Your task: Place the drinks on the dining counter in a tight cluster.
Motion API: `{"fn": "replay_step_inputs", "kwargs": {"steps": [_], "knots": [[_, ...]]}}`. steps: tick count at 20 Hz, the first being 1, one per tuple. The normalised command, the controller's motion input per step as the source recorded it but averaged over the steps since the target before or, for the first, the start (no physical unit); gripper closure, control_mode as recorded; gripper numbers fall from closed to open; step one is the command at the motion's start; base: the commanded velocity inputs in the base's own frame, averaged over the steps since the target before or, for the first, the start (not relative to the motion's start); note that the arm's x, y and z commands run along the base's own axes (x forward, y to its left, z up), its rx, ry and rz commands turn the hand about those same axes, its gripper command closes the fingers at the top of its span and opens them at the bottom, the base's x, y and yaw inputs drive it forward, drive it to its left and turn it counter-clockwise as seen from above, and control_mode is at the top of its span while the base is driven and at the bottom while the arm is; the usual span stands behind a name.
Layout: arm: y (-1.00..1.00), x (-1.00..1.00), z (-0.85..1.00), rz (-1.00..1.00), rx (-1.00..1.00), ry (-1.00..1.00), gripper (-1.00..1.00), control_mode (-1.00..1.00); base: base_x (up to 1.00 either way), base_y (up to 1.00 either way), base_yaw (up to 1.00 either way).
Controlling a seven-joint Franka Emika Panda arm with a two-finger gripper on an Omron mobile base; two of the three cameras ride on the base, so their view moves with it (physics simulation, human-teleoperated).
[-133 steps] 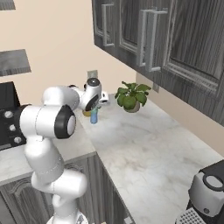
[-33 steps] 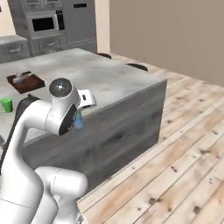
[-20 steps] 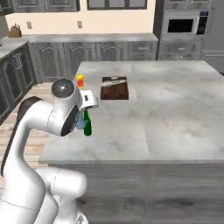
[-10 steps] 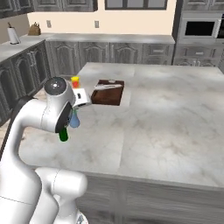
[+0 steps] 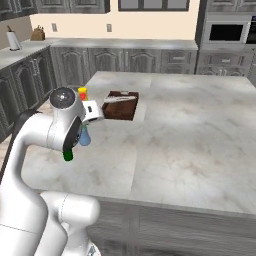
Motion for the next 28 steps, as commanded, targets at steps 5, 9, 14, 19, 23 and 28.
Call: {"fn": "replay_step_inputs", "kwargs": {"steps": [5, 9, 14, 19, 23, 28], "knots": [[0.00, 0.00, 0.00, 0.00, 0.00, 0.00, 1.00, 1.00, 0.00, 0.00, 0.00], [0.00, 0.40, -0.16, 0.08, 0.03, 0.00, 1.00, -1.00, 0.00, 0.00, 0.00], [0.00, 0.98, -0.44, 0.31, 0.09, 0.00, 1.00, -1.00, 0.00, 0.00, 0.00], [0.00, 0.80, -0.48, 0.33, 0.03, 0.00, 1.00, -1.00, 0.00, 0.00, 0.00], [0.08, 0.47, -0.48, 0.17, -0.07, 0.05, 1.00, -1.00, 0.00, 0.00, 0.00], [0.03, 0.26, -0.30, 0.01, -0.06, 0.07, 1.00, -1.00, 0.00, 0.00, 0.00]]}}
